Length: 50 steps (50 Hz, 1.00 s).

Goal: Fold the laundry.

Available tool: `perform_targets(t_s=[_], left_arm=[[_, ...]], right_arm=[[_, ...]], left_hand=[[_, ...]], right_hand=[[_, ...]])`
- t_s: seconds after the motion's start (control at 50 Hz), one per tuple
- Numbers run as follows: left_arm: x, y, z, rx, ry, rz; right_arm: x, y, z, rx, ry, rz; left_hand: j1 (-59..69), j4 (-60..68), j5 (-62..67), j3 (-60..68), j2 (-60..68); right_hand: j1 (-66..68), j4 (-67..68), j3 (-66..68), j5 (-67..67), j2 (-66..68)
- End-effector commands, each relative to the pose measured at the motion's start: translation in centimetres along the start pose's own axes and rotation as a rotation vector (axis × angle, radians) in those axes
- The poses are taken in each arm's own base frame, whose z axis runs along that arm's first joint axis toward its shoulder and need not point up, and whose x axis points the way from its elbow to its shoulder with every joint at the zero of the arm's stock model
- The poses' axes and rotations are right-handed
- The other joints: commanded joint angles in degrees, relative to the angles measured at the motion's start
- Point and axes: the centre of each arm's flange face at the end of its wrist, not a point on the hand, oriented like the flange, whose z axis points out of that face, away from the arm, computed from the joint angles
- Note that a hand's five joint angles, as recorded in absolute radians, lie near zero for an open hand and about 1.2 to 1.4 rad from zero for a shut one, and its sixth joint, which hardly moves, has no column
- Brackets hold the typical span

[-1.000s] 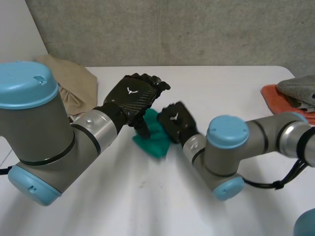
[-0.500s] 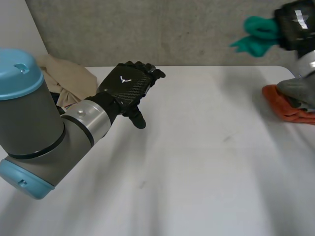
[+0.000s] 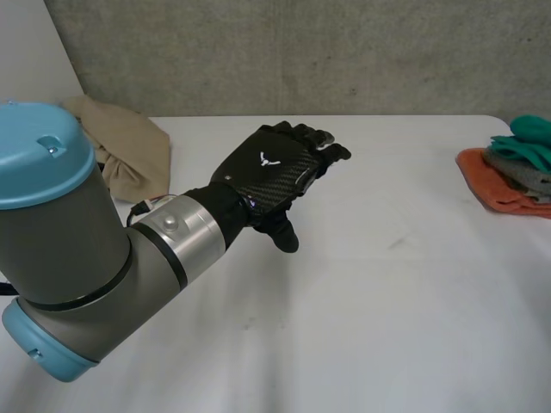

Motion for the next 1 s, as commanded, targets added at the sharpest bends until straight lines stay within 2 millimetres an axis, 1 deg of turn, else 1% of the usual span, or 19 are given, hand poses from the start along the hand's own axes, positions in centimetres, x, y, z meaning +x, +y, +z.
perform_targets(t_s=[0.02,0.06,0.14,0.3,0.44,0.54,0.58,0.64,0.66,0.7,0.74,0.76,0.78,0.82,0.84,0.88,0.9,0.96,1.0], left_arm=[[0.3,-0.1,0.0,0.004,0.010,0.001],[0.3,-0.2,0.0,0.005,0.009,0.001],[0.3,-0.2,0.0,0.005,0.009,0.001],[0.4,-0.7,-0.2,0.021,0.012,0.005],[0.2,-1.5,-0.6,0.039,0.004,0.012],[-0.4,-2.2,-0.6,0.063,-0.015,0.020],[-1.1,-2.5,-0.5,0.081,-0.039,0.029],[-2.7,-3.2,-0.2,0.117,-0.090,0.046],[-3.8,-3.5,-0.2,0.131,-0.124,0.054],[-5.2,-3.8,-0.1,0.143,-0.171,0.063],[-7.9,-4.1,-0.2,0.151,-0.279,0.071],[-9.1,-4.2,-0.2,0.154,-0.326,0.075],[-11.3,-4.2,-0.3,0.154,-0.413,0.083],[-13.5,-4.4,-0.6,0.163,-0.493,0.093],[-15.7,-3.9,-0.6,0.160,-0.558,0.101],[-17.7,-2.9,-0.4,0.146,-0.599,0.116],[-20.2,-1.4,-0.1,0.124,-0.637,0.124],[-24.3,1.7,0.1,0.077,-0.680,0.136],[-26.2,3.7,0.3,0.045,-0.676,0.141]], right_arm=[[-1.5,1.3,-1.4,-0.059,-0.015,-0.011],[-1.4,0.4,-1.5,-0.083,0.002,-0.030],[-0.3,-2.8,-1.6,-0.149,0.047,-0.043],[3.3,-7.5,-5.4,-0.414,0.162,-0.124],[7.8,-12.8,-8.7,-0.668,0.334,-0.443],[9.3,-16.4,-7.3,-0.608,0.474,-0.552],[8.8,-19.0,-5.5,-0.491,0.513,-0.581],[6.5,-23.6,-3.1,-0.297,0.528,-0.587],[4.3,-25.8,-2.1,-0.200,0.503,-0.559],[1.4,-27.6,-1.3,-0.117,0.453,-0.515],[-3.8,-29.2,-0.6,-0.026,0.345,-0.428],[-5.7,-29.5,-0.6,-0.003,0.298,-0.398],[-9.9,-29.8,-0.8,0.036,0.177,-0.335],[-13.7,-29.7,-1.4,0.055,0.061,-0.291],[-17.7,-29.6,-2.5,0.073,-0.070,-0.248],[-21.4,-29.3,-3.8,0.079,-0.194,-0.214],[-24.3,-28.9,-5.2,0.075,-0.286,-0.186],[-29.0,-28.0,-8.1,0.042,-0.435,-0.142],[-30.3,-27.6,-9.1,0.018,-0.471,-0.138]], left_hand=[[2.9,2.5,2.1,2.1,2.4],[2.9,2.5,2.1,2.1,2.4],[2.7,2.4,1.9,2.0,2.3],[2.5,2.2,1.7,1.8,2.1],[2.0,1.7,1.2,1.3,1.6],[2.0,1.7,1.2,1.3,1.6],[2.2,1.8,1.4,1.5,1.8],[2.4,2.0,1.6,1.6,1.9],[2.5,2.2,1.7,1.8,2.1],[2.7,2.3,1.9,2.0,2.3],[2.9,2.5,2.1,2.1,2.4],[2.9,2.5,2.1,2.1,2.4],[2.9,2.5,2.1,2.1,2.4],[2.9,2.5,2.1,2.1,2.4],[3.0,2.7,2.3,2.3,2.6],[3.4,3.0,2.6,2.6,2.9],[4.2,3.9,3.4,3.5,3.8],[6.4,6.0,5.6,5.7,6.0],[7.2,6.9,6.5,6.5,6.8]], right_hand=[[12.4,3.1,5.4,6.6,5.9],[-22.5,-31.8,-29.5,-28.3,-28.9],[-49.5,-58.8,-56.5,-55.3,-56.0],[-49.5,-58.8,-56.5,-55.3,-56.0],[-49.5,-58.8,-56.5,-55.3,-56.0],[-49.5,-58.8,-56.5,-55.3,-56.0],[-49.5,-58.8,-56.5,-55.3,-56.0],[-49.5,-58.8,-56.5,-55.3,-56.0],[-49.5,-58.8,-56.5,-55.3,-56.0],[-49.5,-58.8,-56.5,-55.3,-56.0],[-49.5,-58.8,-56.5,-55.3,-56.0],[-49.5,-58.8,-56.5,-55.3,-56.0],[-49.5,-58.8,-56.5,-55.3,-56.0],[-49.5,-58.8,-56.5,-55.3,-56.0],[-49.5,-58.8,-56.5,-55.3,-56.0],[-49.5,-58.8,-56.5,-55.3,-56.0],[-49.5,-58.8,-56.5,-55.3,-56.0],[-49.5,-58.8,-56.5,-55.3,-56.0],[-49.5,-58.8,-56.5,-55.3,-56.0]])
